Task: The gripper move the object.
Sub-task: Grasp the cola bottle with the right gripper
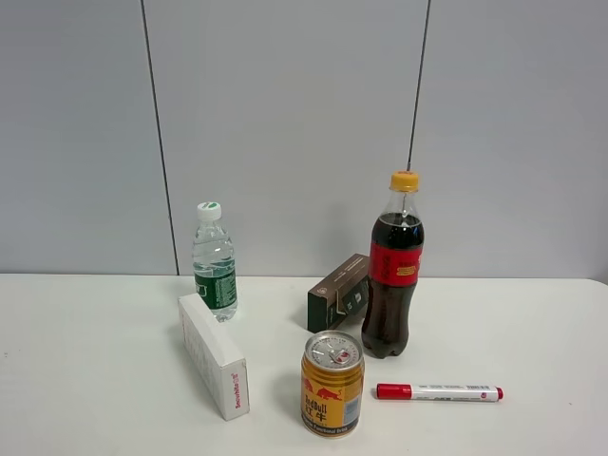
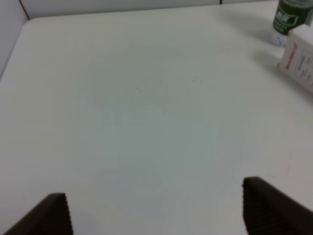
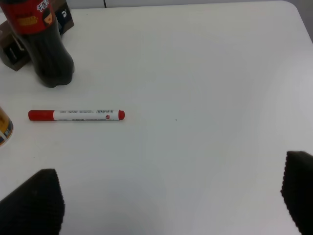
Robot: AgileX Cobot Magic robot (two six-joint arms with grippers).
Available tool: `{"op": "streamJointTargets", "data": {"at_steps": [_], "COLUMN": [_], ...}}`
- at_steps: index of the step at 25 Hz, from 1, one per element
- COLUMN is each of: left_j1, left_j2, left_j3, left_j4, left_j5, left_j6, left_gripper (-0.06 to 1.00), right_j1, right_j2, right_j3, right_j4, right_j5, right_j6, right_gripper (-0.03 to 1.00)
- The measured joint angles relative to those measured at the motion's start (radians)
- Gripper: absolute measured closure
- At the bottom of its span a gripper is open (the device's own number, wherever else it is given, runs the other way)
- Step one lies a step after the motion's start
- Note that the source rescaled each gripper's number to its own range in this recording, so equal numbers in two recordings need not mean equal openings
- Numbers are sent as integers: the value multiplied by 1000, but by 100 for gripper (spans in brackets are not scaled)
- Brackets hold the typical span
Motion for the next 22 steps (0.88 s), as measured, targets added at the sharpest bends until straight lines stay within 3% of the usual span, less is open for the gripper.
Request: {"op": "streamJointTargets", "data": {"at_steps": [1,14,17,22], "left_j1": [0,0,0,0], "left_j2": [0,0,0,0], "left_j3": [0,0,0,0], "left_j4": [0,0,0,0], "left_j5": [0,0,0,0], "left_j6": [0,0,0,0], "left_gripper": [-6,-6,-6,-6], "right_j1": [0,0,0,5], "right_j2": [0,0,7,144], "right_j3": [0,-1,-17,-121], "right_j4": [0,0,0,-7], "right_j5": [0,-6,-43,-199], "right_j6": [0,-15,-56,-174], "right_gripper": [11,11,11,11]}}
